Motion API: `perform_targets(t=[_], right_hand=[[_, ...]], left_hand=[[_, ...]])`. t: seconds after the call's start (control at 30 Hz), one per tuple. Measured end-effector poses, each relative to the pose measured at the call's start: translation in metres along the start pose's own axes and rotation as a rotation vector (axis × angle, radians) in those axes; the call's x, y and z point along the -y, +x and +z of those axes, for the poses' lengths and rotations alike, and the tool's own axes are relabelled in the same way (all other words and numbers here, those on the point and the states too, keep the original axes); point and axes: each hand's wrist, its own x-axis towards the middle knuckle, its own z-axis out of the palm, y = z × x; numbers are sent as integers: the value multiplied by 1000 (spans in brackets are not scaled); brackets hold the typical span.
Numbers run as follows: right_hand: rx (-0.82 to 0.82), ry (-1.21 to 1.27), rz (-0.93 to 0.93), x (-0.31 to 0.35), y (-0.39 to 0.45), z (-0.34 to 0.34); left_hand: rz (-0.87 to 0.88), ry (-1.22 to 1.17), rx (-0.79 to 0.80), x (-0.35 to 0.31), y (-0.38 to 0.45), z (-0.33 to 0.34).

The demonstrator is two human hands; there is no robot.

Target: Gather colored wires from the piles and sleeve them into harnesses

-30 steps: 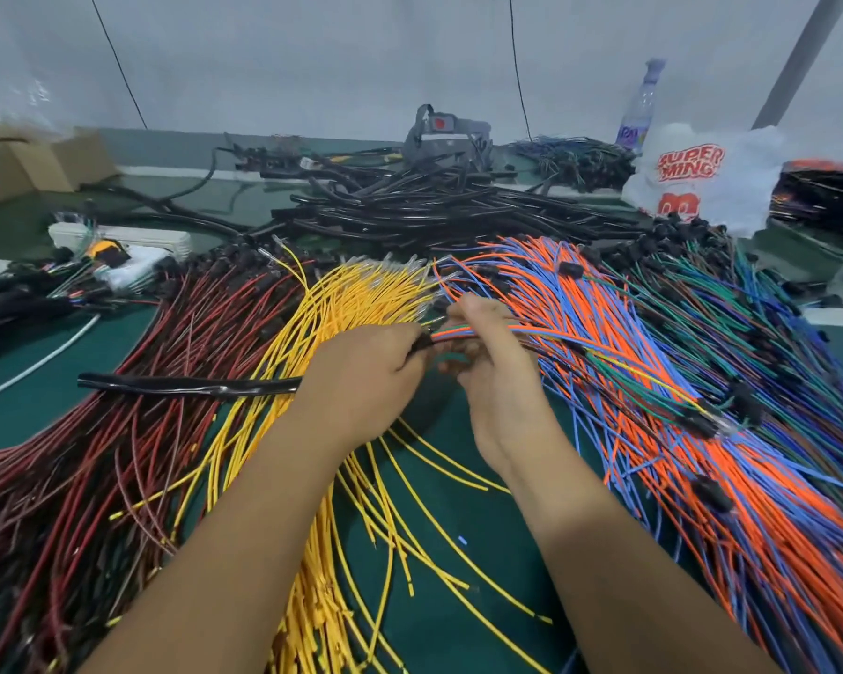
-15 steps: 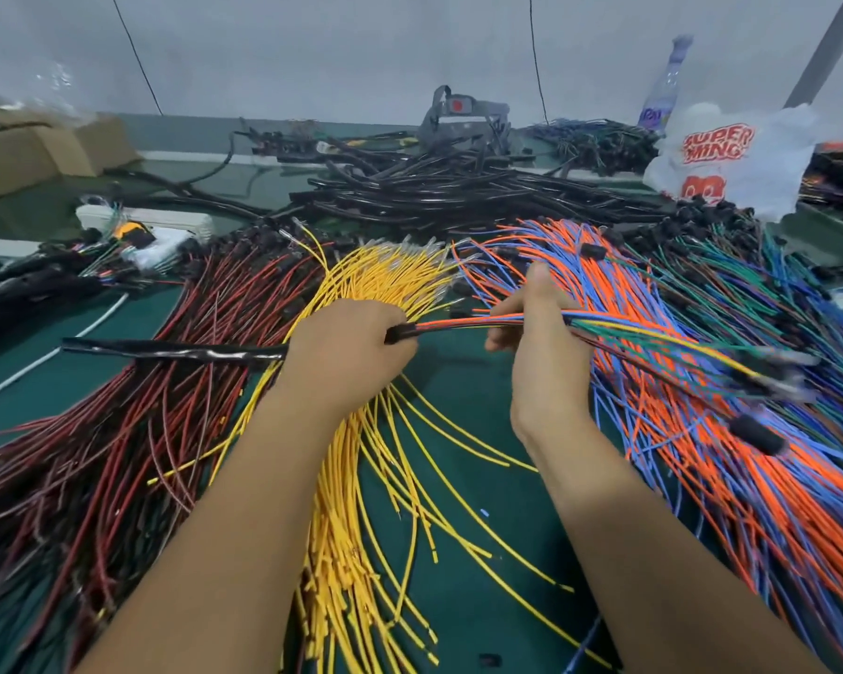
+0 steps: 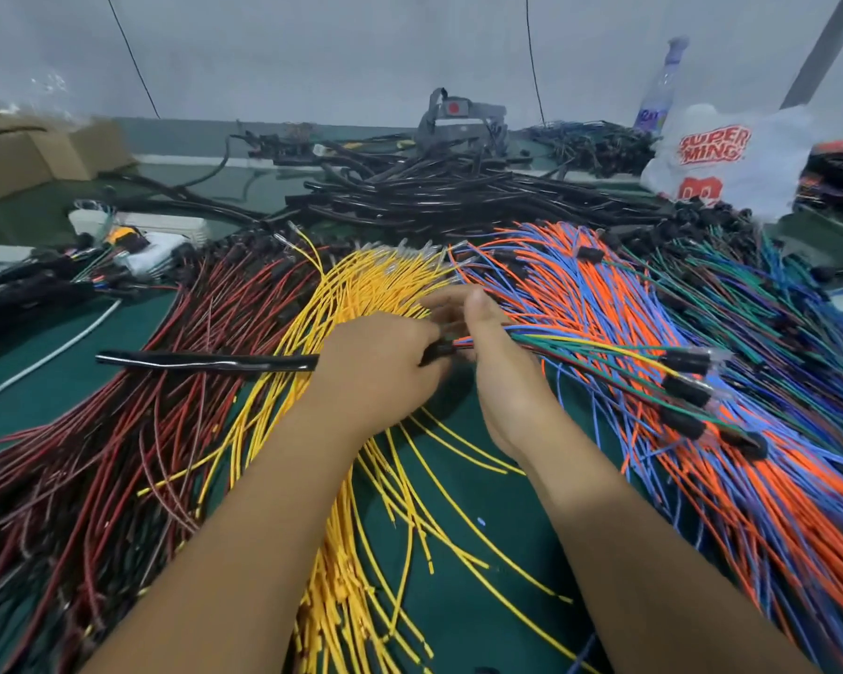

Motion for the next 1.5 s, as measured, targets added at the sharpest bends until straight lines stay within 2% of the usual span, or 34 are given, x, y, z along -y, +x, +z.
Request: perform_targets(t=[0.13, 0.27, 0.33, 0.47, 0.67, 0.93, 1.5], right_hand=[[127, 110, 63, 3, -1, 2], [174, 175, 137, 6, 0, 1], [128, 278, 180, 9, -1, 1], [-74, 400, 202, 15, -3, -3], [-226, 349, 147, 15, -3, -5], [-239, 243, 55, 13, -2, -6], [-208, 6, 43, 5, 0, -8]], left_hand=[[24, -18, 7, -4, -1, 2], [-49, -72, -1, -6, 1, 1], [-119, -59, -24, -7, 2, 1], [-216, -24, -35, 0, 4, 3], [-123, 18, -172, 5, 6, 1], [-7, 20, -206, 11, 5, -1], [74, -110, -18, 0, 1, 2]])
